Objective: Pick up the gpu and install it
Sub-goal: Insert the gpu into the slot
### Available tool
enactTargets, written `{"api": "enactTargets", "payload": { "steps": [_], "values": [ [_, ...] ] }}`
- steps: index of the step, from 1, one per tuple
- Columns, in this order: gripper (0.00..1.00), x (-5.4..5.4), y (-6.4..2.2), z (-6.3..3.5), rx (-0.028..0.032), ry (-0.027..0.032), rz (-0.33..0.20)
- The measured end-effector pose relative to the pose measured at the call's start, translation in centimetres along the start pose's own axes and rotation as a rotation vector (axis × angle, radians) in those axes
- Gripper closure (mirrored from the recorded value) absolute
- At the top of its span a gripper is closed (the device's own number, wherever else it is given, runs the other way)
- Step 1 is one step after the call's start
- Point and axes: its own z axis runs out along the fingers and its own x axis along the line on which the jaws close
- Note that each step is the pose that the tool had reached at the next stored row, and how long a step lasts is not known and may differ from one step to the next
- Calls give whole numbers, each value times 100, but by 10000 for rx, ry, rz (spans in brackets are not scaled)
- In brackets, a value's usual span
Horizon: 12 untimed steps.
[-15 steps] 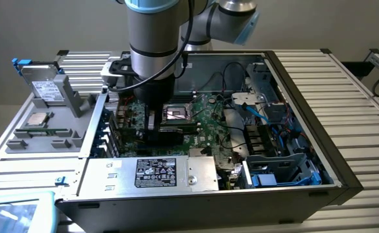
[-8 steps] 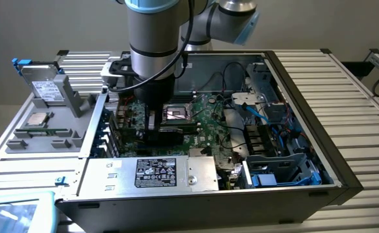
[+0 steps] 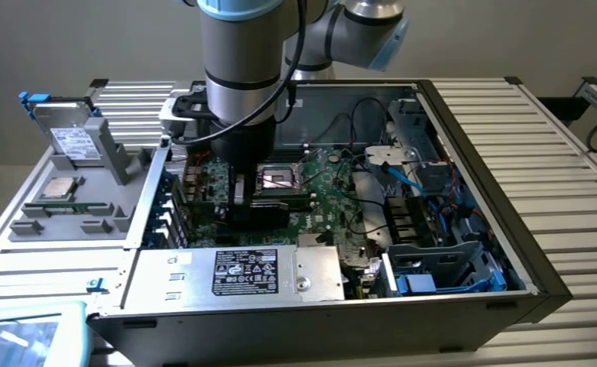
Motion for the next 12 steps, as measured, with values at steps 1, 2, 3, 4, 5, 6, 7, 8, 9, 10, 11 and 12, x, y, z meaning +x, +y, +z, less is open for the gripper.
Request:
{"api": "enactTargets", "payload": {
  "steps": [1,2,3,4,5,6,7,8,9,10,11,12],
  "values": [
    [72,0,0,-1,-2,0,0],
    [72,0,1,-9,-6,3,0],
    [72,1,1,-18,-8,1,0],
    [72,4,2,-27,-10,-2,-1],
    [72,10,2,-32,-10,-8,-2],
    [72,18,1,-33,-11,-10,-2],
    [72,24,1,-33,-11,-8,-1],
    [72,25,1,-33,-11,-9,0],
    [72,25,-3,-34,-13,-9,6],
    [72,25,-9,-35,-13,-10,24],
    [72,25,-13,-35,-14,-15,53],
    [72,25,-15,-34,-14,-23,94]
  ]
}}
